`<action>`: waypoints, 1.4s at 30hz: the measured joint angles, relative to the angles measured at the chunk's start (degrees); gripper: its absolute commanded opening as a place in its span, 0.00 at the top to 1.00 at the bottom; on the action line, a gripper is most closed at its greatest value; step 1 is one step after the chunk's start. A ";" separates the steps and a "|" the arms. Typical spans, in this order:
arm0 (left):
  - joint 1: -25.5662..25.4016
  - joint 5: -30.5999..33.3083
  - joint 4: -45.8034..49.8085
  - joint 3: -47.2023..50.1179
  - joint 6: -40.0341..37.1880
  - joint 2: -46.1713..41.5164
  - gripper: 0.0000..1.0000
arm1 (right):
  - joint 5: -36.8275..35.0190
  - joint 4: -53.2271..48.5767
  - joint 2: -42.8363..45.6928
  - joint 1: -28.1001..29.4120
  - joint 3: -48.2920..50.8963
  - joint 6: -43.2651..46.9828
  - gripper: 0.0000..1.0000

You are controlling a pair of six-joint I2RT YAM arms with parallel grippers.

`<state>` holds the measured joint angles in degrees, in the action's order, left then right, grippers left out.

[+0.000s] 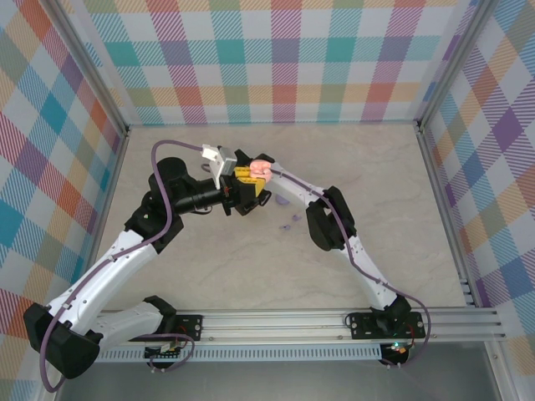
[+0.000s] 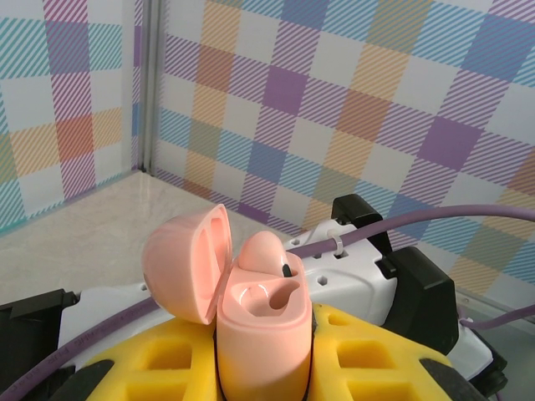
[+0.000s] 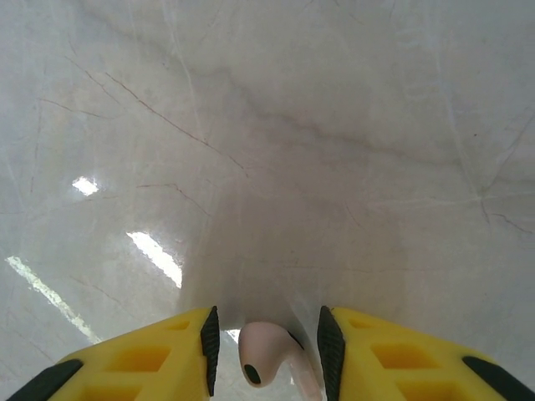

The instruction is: Insert the wireless bluetooth earbuds into the charging case

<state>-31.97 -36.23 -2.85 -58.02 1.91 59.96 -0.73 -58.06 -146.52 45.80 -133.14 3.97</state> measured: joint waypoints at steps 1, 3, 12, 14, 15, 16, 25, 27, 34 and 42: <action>0.00 0.00 0.02 0.00 0.00 0.00 0.91 | -0.66 -0.07 -0.02 0.13 -0.07 0.20 0.64; 0.00 0.00 0.02 0.00 0.00 0.00 0.91 | -1.53 -0.13 -0.02 0.39 -0.09 1.01 0.65; 0.00 0.00 0.00 0.00 0.00 0.00 0.91 | -3.39 -0.28 -0.04 0.74 -0.09 2.16 0.63; 0.00 0.00 0.00 0.00 0.00 0.00 0.91 | -3.61 -0.17 -0.02 0.74 0.07 2.47 0.63; 0.00 0.00 0.00 0.00 0.00 0.00 0.91 | -3.78 -0.07 0.00 0.76 0.20 2.56 0.63; 0.00 0.00 0.00 0.00 0.00 0.00 0.91 | -3.80 -0.04 0.02 0.76 0.24 2.58 0.64; 0.00 0.02 0.00 0.00 0.00 0.00 0.91 | -4.44 0.24 0.37 0.81 0.83 2.69 0.71; 0.00 0.02 0.00 0.00 0.00 0.00 0.91 | -4.44 0.72 0.68 0.79 1.42 2.29 0.71; 0.00 0.04 0.00 0.00 0.00 0.00 0.91 | -1.77 2.89 2.38 -0.55 4.57 -1.73 0.73; 0.00 0.09 0.02 0.00 0.00 0.00 0.91 | 4.57 4.66 7.74 -5.62 12.61 -7.26 0.74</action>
<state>-31.97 -36.14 -2.83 -58.02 1.91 59.96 3.84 -53.41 -138.78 40.18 -120.53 -3.29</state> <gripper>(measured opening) 0.229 0.265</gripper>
